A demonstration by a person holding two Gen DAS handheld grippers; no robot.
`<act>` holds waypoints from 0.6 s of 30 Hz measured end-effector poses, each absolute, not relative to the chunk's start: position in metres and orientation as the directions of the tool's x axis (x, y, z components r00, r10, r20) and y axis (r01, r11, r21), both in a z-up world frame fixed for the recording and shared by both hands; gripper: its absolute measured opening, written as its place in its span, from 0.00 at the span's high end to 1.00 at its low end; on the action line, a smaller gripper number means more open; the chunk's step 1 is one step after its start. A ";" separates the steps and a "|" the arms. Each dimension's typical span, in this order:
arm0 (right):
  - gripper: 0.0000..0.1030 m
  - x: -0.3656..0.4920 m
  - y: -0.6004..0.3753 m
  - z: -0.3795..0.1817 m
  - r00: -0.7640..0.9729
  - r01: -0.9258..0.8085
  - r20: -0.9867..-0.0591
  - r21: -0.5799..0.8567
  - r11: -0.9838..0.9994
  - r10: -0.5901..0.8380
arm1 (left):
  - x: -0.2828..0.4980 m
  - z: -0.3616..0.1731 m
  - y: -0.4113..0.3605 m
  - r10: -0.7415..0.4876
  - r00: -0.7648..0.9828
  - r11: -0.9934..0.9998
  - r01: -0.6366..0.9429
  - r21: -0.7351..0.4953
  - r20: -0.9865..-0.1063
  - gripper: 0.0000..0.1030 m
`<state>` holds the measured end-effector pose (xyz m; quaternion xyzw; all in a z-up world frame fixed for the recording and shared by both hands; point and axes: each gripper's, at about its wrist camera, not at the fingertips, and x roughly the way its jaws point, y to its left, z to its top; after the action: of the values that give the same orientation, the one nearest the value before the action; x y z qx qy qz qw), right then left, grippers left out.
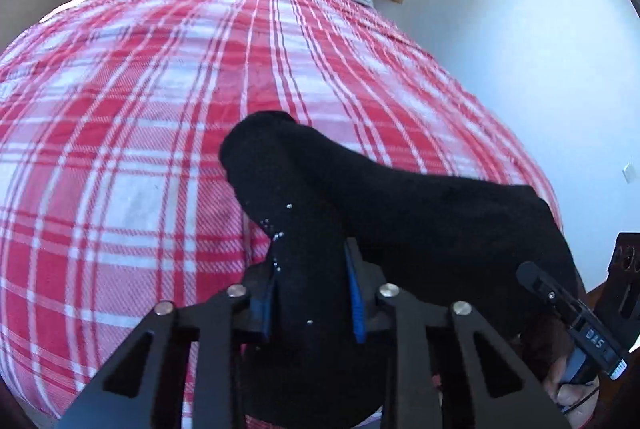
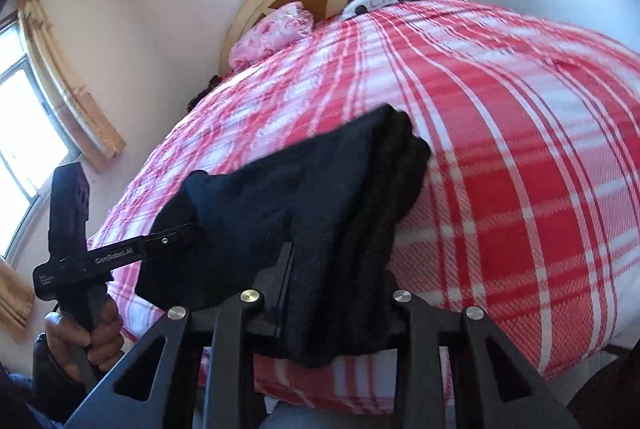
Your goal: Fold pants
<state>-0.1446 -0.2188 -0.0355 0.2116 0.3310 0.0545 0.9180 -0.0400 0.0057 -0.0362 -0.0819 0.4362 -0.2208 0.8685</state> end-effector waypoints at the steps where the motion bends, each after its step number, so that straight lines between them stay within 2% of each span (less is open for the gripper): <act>1: 0.71 -0.142 -0.213 -0.026 0.781 0.009 -0.569 0.423 0.906 0.257 | -0.041 -0.027 0.010 -0.441 0.553 0.896 0.314 -0.314 -0.707 0.73; 5: 0.72 -0.110 -0.179 0.018 0.787 -0.142 -0.513 0.388 0.911 0.341 | -0.034 0.010 0.043 -0.354 0.683 0.935 0.255 -0.246 -0.639 0.74; 11: 0.71 -0.024 -0.117 0.058 0.760 -0.354 -0.414 0.384 0.853 0.502 | 0.005 0.044 0.127 -0.136 0.804 0.986 0.053 -0.157 -0.578 0.73; 14: 0.71 0.038 -0.083 0.055 0.724 -0.433 -0.376 0.406 0.805 0.578 | 0.032 0.039 0.167 -0.018 0.821 0.992 -0.057 -0.113 -0.570 0.74; 18: 0.71 0.116 -0.039 0.016 0.670 -0.438 -0.415 0.448 0.779 0.615 | 0.069 0.007 0.205 0.105 0.783 0.986 -0.163 -0.039 -0.612 0.74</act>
<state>0.1160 -0.0391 0.0165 0.1574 0.2816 0.2926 0.9002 0.0687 0.2054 0.0068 -0.0449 0.3213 0.0711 0.9432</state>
